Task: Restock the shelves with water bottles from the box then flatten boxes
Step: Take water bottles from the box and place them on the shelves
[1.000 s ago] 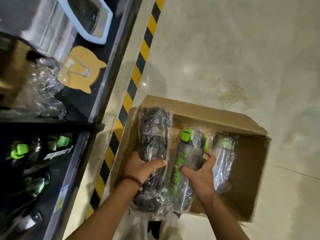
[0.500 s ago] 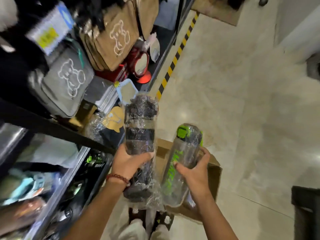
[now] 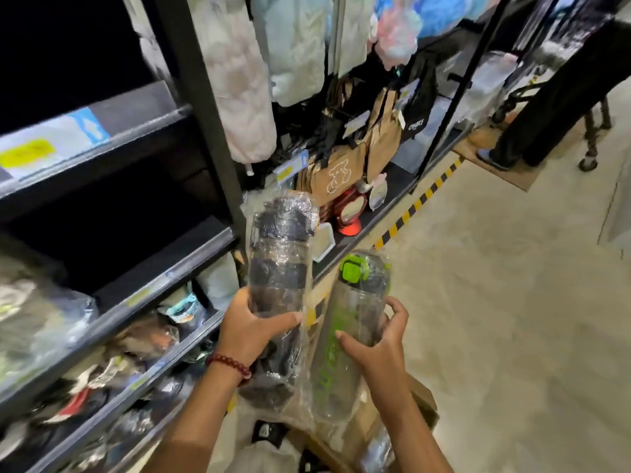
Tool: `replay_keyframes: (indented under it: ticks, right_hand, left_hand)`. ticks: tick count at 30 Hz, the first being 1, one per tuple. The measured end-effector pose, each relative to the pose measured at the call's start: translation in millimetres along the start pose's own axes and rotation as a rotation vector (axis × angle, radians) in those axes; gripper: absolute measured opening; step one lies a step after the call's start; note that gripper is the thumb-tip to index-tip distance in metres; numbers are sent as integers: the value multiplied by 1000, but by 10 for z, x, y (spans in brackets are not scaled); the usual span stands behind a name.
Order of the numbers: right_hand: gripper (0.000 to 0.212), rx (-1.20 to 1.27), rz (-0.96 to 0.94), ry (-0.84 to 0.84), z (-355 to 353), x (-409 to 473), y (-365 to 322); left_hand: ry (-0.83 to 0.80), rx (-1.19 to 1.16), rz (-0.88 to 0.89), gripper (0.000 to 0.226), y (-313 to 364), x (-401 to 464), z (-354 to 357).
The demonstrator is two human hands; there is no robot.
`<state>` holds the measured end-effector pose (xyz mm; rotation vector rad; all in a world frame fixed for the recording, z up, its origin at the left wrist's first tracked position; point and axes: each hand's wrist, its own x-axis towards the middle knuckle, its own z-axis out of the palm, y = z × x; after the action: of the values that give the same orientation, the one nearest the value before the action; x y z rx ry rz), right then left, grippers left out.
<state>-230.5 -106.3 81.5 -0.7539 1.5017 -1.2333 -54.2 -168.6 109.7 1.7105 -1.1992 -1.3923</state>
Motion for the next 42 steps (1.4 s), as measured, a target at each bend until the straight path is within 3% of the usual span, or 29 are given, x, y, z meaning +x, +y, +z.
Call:
replay_keyframes:
  ticks: [4,8,16,21,24,29,34,42]
  right_hand:
    - [84,-17,-4,-108,173,-110,-10]
    - [87,-39,3,-222,401,-170,-43]
    - [91,-140,-10,-428,1023,-245,-92]
    - [81,-197,-16,-509,1458,-257,-108]
    - [86,-261,-37,-498,1683,-228,-116]
    - [82,-314,-84,-446,1923,-142,-174]
    - [73,-358,-147,-401,2029,0,-221]
    - [75,-362,-134,-423,2227,458,-275]
  left_hand:
    - [117,-97,-13,49,-62,-283,-236]
    - [260,-145,9,81,-271,-520,-538]
    - [535,-298,6,61,-458,-880,-1040]
    - [568,-319,-53,56,-548,-892,-1370]
    - [573,-339,-82,45,-570,-827,-1530]
    - [532,-321,-133,67,-622,-635,-1696]
    - [455,-270,-105,57,-598,-438,-1700]
    - [479,-290,-155,56,-583,-41,-1665]
